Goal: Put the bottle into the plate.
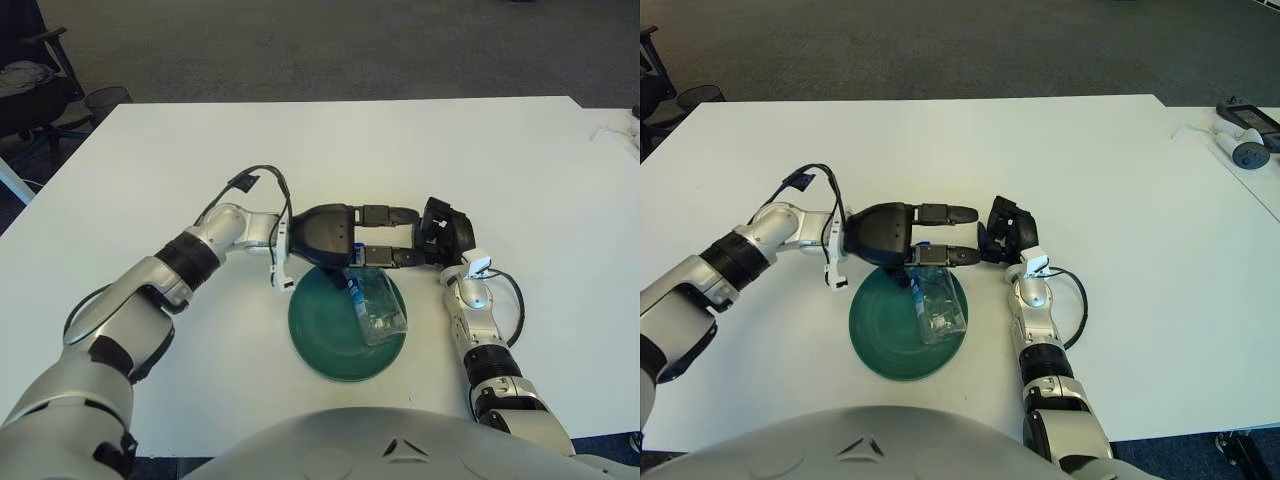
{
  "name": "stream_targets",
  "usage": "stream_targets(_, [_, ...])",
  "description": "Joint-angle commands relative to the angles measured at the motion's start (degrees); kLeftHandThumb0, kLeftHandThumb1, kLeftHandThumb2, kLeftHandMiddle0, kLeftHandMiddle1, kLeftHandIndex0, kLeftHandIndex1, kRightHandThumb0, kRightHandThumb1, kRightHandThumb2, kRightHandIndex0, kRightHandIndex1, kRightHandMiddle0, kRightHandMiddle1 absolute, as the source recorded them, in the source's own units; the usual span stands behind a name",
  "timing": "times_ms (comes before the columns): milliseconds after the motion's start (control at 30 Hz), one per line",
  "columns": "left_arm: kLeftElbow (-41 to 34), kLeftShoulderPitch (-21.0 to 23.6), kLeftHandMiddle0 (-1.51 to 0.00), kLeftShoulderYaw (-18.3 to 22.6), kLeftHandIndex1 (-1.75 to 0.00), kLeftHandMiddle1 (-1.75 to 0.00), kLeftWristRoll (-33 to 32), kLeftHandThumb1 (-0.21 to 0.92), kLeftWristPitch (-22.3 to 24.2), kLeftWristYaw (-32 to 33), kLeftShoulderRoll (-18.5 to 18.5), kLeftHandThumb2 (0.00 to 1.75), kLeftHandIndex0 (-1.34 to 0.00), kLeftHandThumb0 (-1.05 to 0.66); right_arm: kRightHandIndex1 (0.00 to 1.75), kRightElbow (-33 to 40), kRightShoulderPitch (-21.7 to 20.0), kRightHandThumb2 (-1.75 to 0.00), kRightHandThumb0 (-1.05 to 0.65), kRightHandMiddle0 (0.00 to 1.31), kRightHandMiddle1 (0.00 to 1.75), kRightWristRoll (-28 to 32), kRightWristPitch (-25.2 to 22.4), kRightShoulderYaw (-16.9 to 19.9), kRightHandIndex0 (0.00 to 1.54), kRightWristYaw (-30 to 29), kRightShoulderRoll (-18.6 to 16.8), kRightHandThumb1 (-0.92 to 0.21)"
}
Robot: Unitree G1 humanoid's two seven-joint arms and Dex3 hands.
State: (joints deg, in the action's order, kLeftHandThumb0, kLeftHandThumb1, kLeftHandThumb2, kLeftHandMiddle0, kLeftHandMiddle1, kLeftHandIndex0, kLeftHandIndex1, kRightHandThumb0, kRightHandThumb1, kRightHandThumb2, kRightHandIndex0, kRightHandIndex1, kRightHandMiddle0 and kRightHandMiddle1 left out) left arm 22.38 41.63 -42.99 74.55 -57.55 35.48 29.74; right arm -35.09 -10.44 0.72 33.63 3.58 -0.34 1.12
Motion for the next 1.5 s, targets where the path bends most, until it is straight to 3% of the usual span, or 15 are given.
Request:
stream_targets(0, [0.9,1.7,0.00,-0.3,0.00,0.00,-0.3,0.92,-0.7,1.5,0.9,0.27,0.00,-0.83,1.75,-2.4,2.5,-1.34,-0.06,1.02,1.75,-0.1,-1.9,0.0,1.20,0.0,-0.5,-0.24])
stream_targets(233, [2.1,2.6,0.00,0.0,0.00,0.00,-1.0,0.92,-1.8,1.1,1.5,0.21,0.00,-0.85,1.75,-2.2,2.5,-1.34,-0.06,1.02,1.75,-0.1,-2.0,0.0,1.20,0.1,-0.4,-0.24])
stream_targets(600, [-1.4,1.4,0.00,2.0,0.00,0.00,-1.9,0.92,0.8,-2.2,4.5,0.18,0.00,-0.87,1.75,-2.1,2.5,-1.34,-0.06,1.02,1.75,-0.1,-2.0,0.0,1.20,0.1,-0.4,-0.24])
stream_targets(767, [6.6,9.3,0.00,4.2,0.00,0.00,-5.3,0.92,-3.8,-0.7,6.5,0.28,0.00,-0.94,1.75,-2.0,2.6,-1.34,-0.06,1.02,1.75,-0.2,-2.0,-0.1,1.20,-0.1,-0.6,-0.24])
stream_targets(900, [8.8,13.1,0.00,6.8,0.00,0.00,-12.3,0.92,-8.6,-6.3,7.9,0.33,0.00,-0.99,1.75,1.0,3.0,-1.34,-0.09,1.04,1.75,-3.1,-7.7,-1.6,1.22,-2.1,-0.4,-0.24])
stream_targets(1067, [13.3,11.3,0.00,8.5,-0.02,0.00,-40.2,0.92,-9.9,-21.1,7.6,0.29,-0.02,-0.99,1.75,2.2,3.4,-1.34,-0.10,1.04,1.75,-3.4,-9.0,-1.7,1.23,-2.4,-0.5,-0.24])
stream_targets(1200, [16.2,3.6,-0.09,10.9,-0.47,-0.02,-63.5,0.91,-4.7,-28.5,3.8,0.13,0.00,-0.89,1.75,2.4,3.5,-1.34,-0.10,1.05,1.75,-3.3,-9.1,-1.8,1.23,-2.5,-0.5,-0.23])
stream_targets(1300, [20.2,1.4,-0.29,16.8,-0.84,-0.07,-69.6,0.88,-1.3,-29.6,0.8,0.09,-0.01,-0.79,1.75,2.4,3.6,-1.34,-0.10,1.05,1.75,-3.4,-9.0,-1.9,1.23,-2.6,-0.5,-0.23])
stream_targets(1467, [17.5,-0.5,-0.46,20.8,-1.01,-0.13,-77.8,0.85,4.0,-32.2,-1.4,0.09,-0.07,-0.69,1.75,2.4,3.6,-1.34,-0.10,1.05,1.75,-3.4,-9.0,-1.9,1.23,-2.6,-0.5,-0.23])
